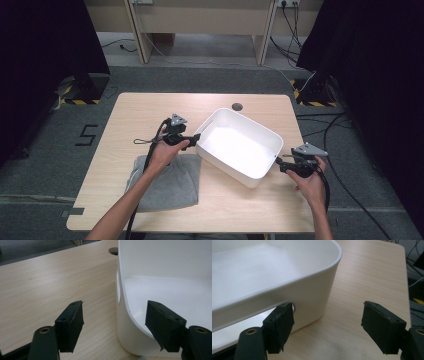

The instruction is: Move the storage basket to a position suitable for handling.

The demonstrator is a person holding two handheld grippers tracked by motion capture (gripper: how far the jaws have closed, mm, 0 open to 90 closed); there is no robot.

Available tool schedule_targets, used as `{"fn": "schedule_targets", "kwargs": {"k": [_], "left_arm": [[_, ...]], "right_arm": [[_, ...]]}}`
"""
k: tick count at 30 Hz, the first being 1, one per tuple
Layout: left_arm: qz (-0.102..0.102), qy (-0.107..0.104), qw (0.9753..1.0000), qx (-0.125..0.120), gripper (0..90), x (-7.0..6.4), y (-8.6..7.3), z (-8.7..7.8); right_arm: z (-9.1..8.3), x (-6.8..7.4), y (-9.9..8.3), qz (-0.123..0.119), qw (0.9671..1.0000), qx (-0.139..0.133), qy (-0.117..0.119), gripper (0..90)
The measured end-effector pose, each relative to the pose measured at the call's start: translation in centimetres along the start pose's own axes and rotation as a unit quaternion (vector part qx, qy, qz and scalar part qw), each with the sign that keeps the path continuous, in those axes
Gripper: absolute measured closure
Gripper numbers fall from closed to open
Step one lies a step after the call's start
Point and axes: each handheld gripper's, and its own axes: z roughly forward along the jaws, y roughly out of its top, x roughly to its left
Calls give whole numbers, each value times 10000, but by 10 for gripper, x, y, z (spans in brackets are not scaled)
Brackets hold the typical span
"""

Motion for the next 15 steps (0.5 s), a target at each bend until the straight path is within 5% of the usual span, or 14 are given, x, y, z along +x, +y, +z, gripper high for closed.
{"fn": "schedule_targets", "kwargs": {"k": [8, 12, 15], "left_arm": [[-118, -35, 9999, -55, 295, 4, -6, -5], [-240, -63, 9996, -101, 294, 5, -10, -7], [-283, -81, 9995, -114, 291, 6, -11, -9]], "right_arm": [[14, -1, 9, 146, 9997, 42, -213, 278], [3, 11, 4, 27, 9992, 81, -399, 265], [-15, 24, -7, 166, 9997, 45, -174, 262]]}}
